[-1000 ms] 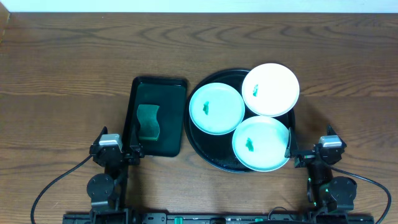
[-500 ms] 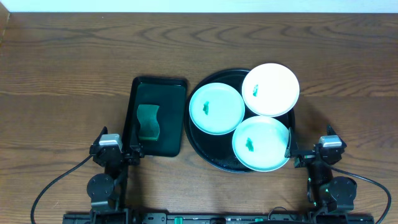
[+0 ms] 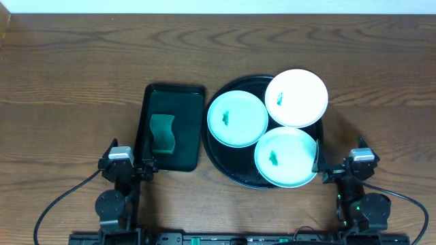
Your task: Clean dirty plates on tray and stack at the side
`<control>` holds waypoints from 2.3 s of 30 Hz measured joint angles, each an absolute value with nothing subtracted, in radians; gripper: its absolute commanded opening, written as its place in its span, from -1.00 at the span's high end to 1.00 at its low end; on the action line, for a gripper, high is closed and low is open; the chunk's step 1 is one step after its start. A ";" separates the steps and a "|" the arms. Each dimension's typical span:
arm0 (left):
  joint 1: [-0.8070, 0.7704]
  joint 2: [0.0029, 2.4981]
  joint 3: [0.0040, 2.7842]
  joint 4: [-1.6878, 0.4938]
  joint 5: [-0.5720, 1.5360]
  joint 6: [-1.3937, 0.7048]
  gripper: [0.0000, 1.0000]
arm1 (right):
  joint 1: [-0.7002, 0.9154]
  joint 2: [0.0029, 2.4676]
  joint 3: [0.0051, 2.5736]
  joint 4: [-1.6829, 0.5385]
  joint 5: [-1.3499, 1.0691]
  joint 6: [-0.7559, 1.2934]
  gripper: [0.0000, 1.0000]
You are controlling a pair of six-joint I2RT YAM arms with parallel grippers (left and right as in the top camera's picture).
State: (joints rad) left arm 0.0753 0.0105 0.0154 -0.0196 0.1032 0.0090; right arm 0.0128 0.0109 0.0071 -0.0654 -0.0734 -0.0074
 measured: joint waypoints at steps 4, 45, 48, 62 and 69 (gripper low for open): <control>0.075 0.010 0.015 -0.020 0.103 0.009 -0.61 | 0.013 0.011 0.007 -0.065 -0.073 -0.007 -0.99; 0.075 0.010 0.015 0.000 0.139 0.000 -0.61 | 0.013 0.011 0.007 -0.062 -0.093 0.005 -0.99; 0.075 0.012 0.038 -0.044 0.163 -0.044 -0.61 | 0.013 0.011 0.007 -0.059 -0.118 0.019 -0.98; 0.075 0.480 0.866 -0.528 0.240 -0.128 -0.61 | 0.013 0.367 0.555 -0.357 -0.151 0.080 -0.98; 0.075 0.850 1.349 -0.976 0.266 -0.131 -0.61 | 0.013 0.786 1.055 -0.823 -0.163 0.090 -0.99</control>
